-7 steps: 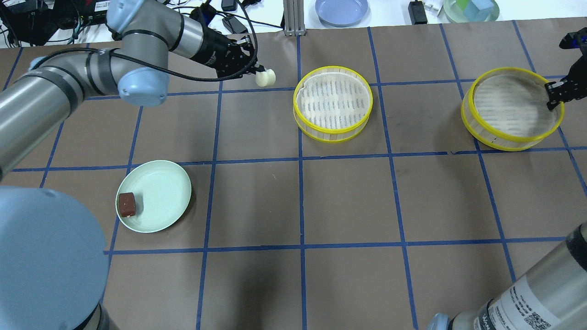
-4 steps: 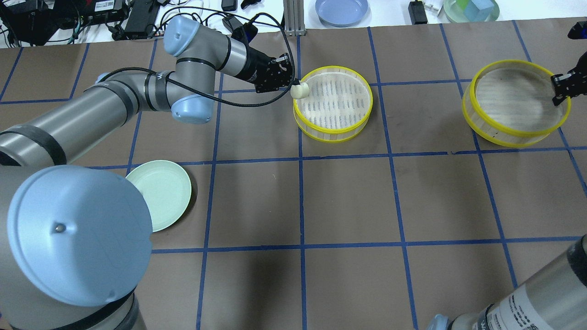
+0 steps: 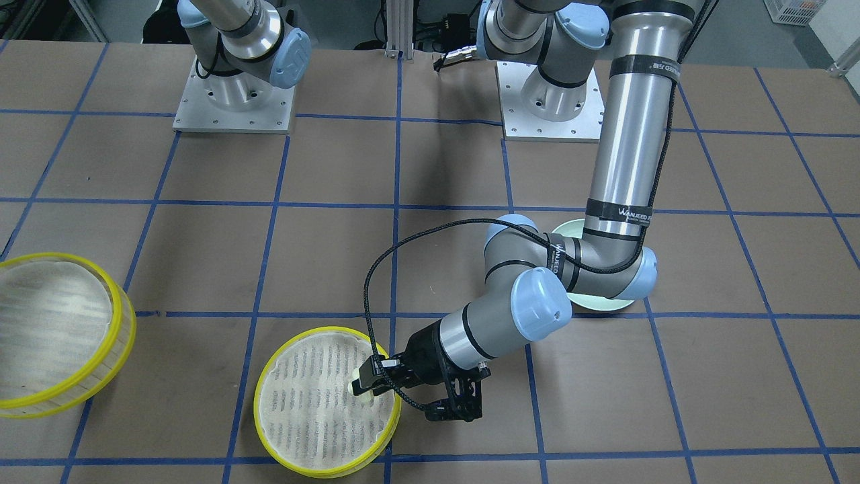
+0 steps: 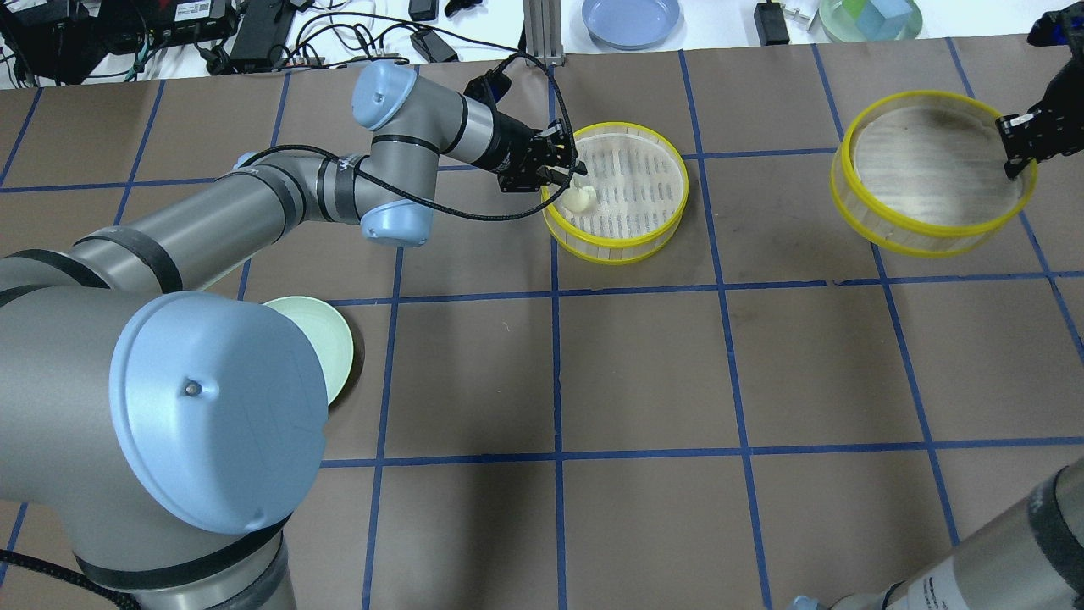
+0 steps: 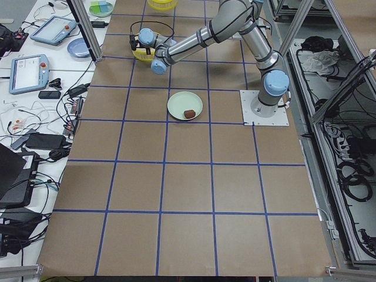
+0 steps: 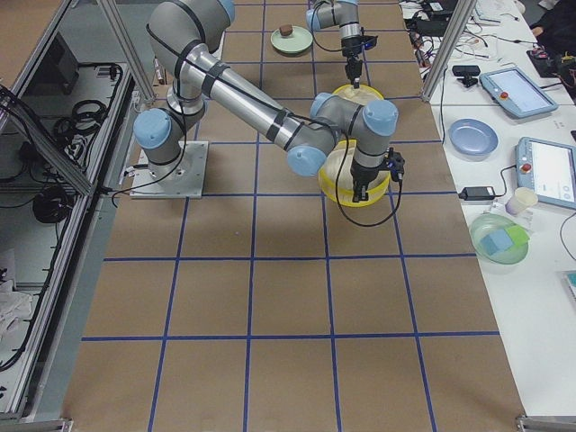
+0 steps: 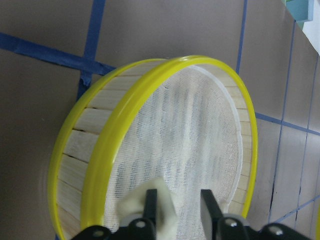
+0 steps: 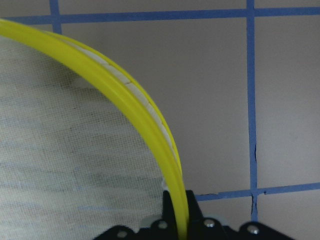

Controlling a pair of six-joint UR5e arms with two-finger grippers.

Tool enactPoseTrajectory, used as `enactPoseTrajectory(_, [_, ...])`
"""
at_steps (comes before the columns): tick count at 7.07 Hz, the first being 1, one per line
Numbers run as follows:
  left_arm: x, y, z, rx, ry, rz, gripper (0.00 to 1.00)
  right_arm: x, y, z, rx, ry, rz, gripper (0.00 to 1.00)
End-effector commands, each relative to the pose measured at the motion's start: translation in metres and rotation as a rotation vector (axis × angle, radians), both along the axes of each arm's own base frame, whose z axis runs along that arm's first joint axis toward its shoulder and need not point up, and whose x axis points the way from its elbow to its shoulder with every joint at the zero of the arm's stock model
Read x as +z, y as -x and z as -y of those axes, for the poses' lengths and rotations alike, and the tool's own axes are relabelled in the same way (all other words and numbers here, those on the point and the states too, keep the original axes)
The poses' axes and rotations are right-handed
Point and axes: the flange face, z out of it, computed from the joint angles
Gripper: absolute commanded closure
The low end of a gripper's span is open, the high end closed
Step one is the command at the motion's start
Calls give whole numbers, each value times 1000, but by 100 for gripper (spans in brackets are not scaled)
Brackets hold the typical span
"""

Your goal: Stack buns with steamer

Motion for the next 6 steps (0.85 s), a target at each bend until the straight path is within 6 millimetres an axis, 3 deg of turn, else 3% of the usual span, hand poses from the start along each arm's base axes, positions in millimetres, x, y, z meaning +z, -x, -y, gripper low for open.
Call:
enactPoseTrajectory(1, [28,2,11,52,8,-16,0,15,-43,-6,-11,-25,10,100])
enactPoseTrajectory(2, [52,1,11,51,47,-15,0,13,-49,-12,-23,-38,17,100])
enactPoseTrajectory(3, [76,-13,14,53,91,9,0,33,-72,-13,-90,1,7,100])
enactPoseTrajectory(4, [100,-49,19,90,78,46,0,38,-122,-6,-75,21,3,100])
enactPoseTrajectory(5, [137,-78,16,114,89,54,0,41,-171,-2,-96,34,7,100])
enactPoseTrajectory(6, [156,-97,8,74,91,95,0,44,-214,3,-122,76,21,100])
